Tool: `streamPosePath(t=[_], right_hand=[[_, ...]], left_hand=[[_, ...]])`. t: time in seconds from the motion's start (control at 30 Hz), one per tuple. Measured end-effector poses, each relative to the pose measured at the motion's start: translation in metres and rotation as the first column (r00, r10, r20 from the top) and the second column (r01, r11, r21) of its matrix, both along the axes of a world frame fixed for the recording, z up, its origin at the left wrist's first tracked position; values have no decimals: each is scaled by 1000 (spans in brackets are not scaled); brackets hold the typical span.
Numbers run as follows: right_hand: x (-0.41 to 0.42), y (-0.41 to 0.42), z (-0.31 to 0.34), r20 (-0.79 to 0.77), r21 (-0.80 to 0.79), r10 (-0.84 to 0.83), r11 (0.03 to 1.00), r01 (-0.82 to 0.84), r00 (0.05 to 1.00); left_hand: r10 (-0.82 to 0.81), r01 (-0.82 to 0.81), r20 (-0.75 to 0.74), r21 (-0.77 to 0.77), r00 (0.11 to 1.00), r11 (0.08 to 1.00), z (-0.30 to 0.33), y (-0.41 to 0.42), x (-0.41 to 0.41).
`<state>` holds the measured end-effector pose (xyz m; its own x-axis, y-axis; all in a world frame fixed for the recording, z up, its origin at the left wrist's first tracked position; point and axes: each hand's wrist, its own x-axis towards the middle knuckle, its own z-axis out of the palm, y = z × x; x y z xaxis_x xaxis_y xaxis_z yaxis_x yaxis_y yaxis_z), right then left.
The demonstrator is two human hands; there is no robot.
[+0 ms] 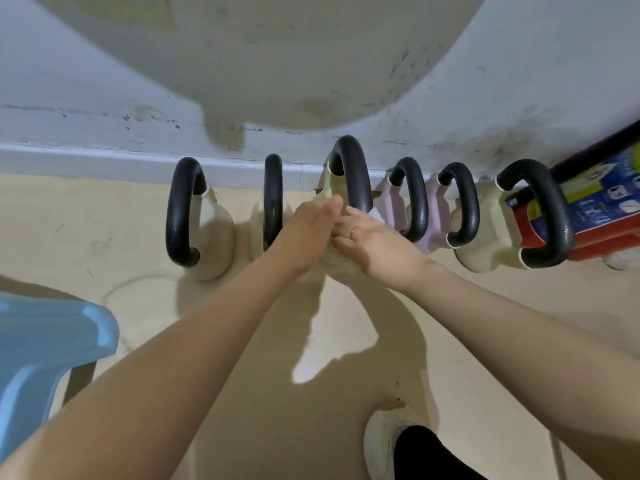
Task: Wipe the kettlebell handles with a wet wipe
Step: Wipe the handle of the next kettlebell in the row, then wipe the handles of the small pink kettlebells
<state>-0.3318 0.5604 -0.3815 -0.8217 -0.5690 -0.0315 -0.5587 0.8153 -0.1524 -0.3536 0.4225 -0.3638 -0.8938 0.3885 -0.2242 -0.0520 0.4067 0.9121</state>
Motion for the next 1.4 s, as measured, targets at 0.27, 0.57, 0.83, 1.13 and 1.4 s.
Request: streamPosePath(t=[0.27,0.57,0.83,1.13,1.4], right_hand=[[14,-26,45,304,-663,-444,537,522,843],[22,-6,65,784,-614,-124,-303,729,609],[45,60,62,842,-521,-32,-311,795,539],[31,113,25,862,-419,324,27,908,389],[21,153,12,731,-389,-557,133,911,394]], left_hand=[[-30,21,49,185,998,982,11,-14,9],[4,-76,189,374,982,924,12,15,27],[20,-85,166,399,986,913,22,48,32],[-8,-98,299,338,954,936,12,86,33],[249,-304,348,113,904,946,-12,124,17]])
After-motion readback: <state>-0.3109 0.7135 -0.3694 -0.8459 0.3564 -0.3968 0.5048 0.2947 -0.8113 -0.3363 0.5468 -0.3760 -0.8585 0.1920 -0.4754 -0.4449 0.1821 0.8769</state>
